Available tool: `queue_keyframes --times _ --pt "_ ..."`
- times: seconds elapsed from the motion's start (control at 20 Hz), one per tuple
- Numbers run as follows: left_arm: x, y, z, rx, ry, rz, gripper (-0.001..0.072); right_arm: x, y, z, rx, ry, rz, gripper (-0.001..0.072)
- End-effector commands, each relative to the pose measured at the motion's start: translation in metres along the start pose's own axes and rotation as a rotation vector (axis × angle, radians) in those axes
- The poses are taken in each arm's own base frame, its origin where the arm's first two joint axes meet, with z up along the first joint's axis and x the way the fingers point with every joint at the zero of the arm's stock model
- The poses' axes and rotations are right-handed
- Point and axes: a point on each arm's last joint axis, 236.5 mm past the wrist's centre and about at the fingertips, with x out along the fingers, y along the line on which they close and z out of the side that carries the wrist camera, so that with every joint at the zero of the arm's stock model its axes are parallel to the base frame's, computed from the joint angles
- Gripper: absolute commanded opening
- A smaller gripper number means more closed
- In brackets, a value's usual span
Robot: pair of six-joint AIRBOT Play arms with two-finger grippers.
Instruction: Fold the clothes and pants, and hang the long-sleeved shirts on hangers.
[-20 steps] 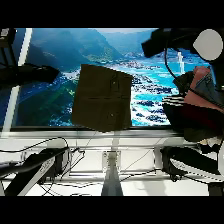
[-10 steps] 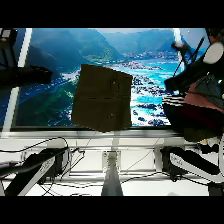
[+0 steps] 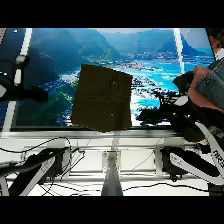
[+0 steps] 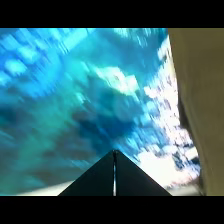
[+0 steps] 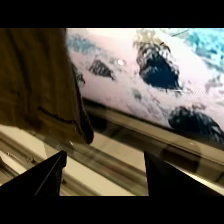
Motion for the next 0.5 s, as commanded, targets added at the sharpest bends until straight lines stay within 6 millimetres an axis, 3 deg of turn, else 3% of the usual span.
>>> queue_keyframes --times 0.0,0.15,0.25,0.3,0.35,0.4,0.45 --pt "0.027 -0.029 -0.051 -0.138 0.102 -0.201 0.0033 0.022 -0.006 0.006 0.095 -0.093 0.014 0.0540" --pt "0.050 -0.060 -0.084 -0.250 0.178 -0.337 0.0033 0.032 0.006 0.014 0.108 -0.135 0.016 0.0538" --pt "0.062 -0.072 -0.106 -0.305 0.244 -0.385 0.0045 0.043 0.010 0.005 0.095 -0.103 0.003 0.0538" --pt "0.067 -0.076 -0.115 -0.319 0.275 -0.399 0.0196 0.049 0.013 -0.001 0.082 -0.079 -0.002 0.0538" --pt "0.070 -0.079 -0.122 -0.331 0.300 -0.411 0.0469 0.054 0.015 -0.008 0.064 -0.058 -0.007 0.0537" --pt "0.073 -0.081 -0.126 -0.344 0.320 -0.425 0.0667 0.058 0.017 -0.013 0.049 -0.040 -0.012 0.0536" --pt "0.076 -0.083 -0.128 -0.358 0.336 -0.438 0.0677 0.061 0.020 -0.018 0.031 -0.026 -0.016 0.0535"
